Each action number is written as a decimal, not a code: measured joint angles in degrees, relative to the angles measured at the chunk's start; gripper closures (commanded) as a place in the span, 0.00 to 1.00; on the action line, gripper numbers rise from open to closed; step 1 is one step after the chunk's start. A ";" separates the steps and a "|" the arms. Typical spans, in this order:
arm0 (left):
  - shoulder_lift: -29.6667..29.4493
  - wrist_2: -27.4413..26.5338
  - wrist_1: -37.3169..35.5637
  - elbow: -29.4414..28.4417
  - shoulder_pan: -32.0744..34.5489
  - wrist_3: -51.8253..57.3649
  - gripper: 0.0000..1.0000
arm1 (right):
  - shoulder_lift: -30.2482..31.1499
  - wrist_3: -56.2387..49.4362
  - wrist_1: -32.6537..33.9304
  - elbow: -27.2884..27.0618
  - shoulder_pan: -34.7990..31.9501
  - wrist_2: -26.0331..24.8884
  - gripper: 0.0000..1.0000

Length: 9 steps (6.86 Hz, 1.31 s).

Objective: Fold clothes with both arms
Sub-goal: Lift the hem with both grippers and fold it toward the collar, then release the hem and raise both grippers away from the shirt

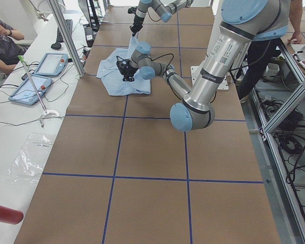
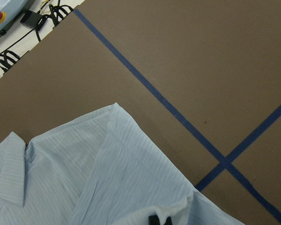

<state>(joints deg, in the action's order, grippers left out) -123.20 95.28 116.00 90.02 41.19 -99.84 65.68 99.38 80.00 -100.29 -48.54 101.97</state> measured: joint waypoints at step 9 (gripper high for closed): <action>-9.05 -3.87 14.85 -25.10 1.00 1.69 1.00 | -15.18 -0.21 -12.53 31.57 -2.97 -0.35 1.00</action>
<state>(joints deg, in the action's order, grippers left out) -132.24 91.41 130.85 64.92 42.19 -98.15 50.49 99.17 67.47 -68.72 -51.52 101.62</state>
